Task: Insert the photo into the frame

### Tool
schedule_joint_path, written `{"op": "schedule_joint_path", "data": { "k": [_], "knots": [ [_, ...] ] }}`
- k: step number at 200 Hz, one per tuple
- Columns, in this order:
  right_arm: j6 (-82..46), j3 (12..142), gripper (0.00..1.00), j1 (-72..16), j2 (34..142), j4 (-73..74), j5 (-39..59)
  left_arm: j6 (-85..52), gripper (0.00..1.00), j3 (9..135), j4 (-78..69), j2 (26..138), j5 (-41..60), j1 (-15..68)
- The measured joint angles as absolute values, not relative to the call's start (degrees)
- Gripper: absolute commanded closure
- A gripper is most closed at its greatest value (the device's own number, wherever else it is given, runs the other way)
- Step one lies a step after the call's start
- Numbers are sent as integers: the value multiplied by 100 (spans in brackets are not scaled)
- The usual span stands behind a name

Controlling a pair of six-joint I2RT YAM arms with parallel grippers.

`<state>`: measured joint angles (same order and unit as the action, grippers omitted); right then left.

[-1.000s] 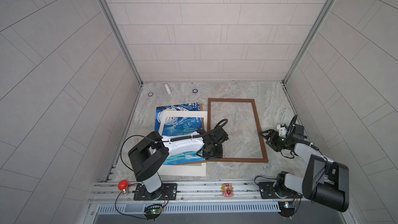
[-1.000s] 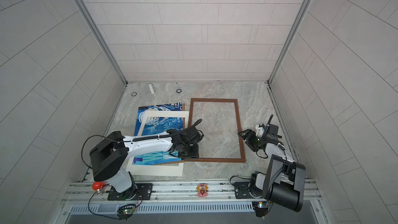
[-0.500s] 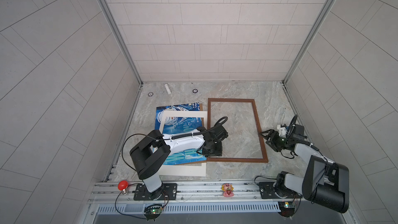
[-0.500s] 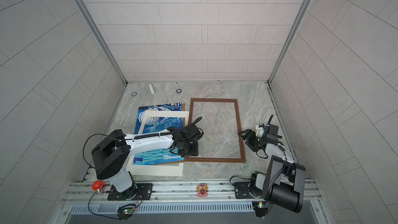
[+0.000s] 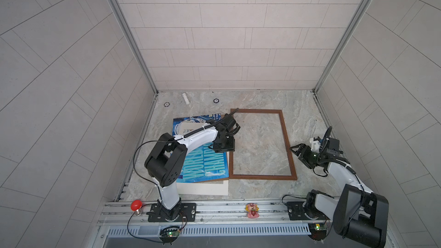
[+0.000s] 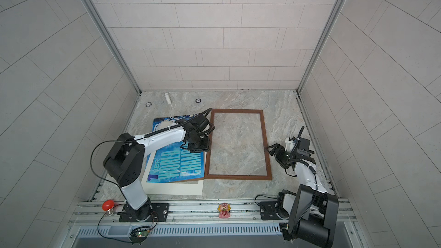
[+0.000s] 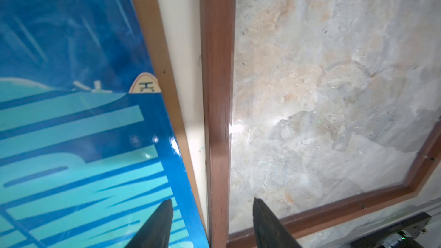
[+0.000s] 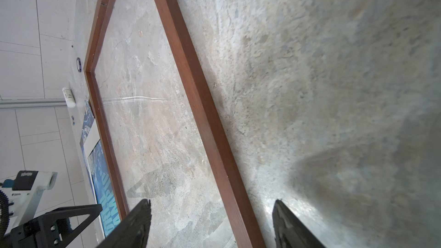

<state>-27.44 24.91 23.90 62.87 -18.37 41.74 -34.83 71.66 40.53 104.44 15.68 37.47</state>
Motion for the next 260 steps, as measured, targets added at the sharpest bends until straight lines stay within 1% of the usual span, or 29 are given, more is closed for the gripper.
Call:
{"op": "schedule_joint_path", "data": {
  "k": [45, 142, 189, 207, 223, 243, 260],
  "knots": [
    [-2716, 2517, 24, 2390, 6296, -1868, 4150, -3225, 39, 7524, 4038, 11120, 1507, 3747],
    [-2720, 2521, 24, 2390, 6300, -1857, 4176, -3140, 41, 8141, 3769, 11631, 2051, 3752],
    [-2720, 2558, 24, 2390, 6173, -2038, 4174, -3181, 42, 8377, 3638, 11791, 2213, 3911],
    [-2722, 2676, 24, 2331, 5924, -2255, 4145, -3203, 42, 8215, 3660, 11627, 2119, 3903],
    [-2744, 2856, 24, 2106, 5634, -2434, 4106, -3216, 43, 7861, 3715, 11192, 1999, 3752],
    [-2917, 3015, 25, 1457, 5234, -2510, 4029, -3256, 45, 7249, 3789, 10291, 1850, 3345],
    [-3256, 2995, 26, 628, 4897, -2460, 3948, -3275, 48, 6790, 3881, 9474, 1664, 3002]
  ]
}}
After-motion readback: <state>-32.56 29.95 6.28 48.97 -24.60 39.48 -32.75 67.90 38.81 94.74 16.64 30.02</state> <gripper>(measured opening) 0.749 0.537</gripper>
